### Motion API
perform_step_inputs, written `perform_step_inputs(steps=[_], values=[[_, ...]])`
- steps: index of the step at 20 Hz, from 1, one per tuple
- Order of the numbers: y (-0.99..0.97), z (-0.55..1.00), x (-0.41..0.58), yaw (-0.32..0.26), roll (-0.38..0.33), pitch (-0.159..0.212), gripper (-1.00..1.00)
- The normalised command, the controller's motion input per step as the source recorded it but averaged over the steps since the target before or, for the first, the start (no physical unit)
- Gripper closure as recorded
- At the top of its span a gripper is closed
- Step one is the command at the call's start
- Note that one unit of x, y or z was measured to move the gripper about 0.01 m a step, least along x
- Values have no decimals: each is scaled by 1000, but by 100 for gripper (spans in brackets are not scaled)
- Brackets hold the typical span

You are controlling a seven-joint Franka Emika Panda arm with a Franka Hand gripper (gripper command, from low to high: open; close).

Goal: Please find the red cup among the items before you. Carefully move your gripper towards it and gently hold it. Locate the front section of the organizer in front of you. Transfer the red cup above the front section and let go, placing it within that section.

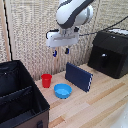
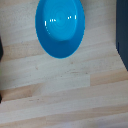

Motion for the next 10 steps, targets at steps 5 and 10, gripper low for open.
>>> perform_step_inputs(steps=[5,10], values=[[55,-254,458,17,-57,63,-100],[85,-295,457,15,-70,60,-100]])
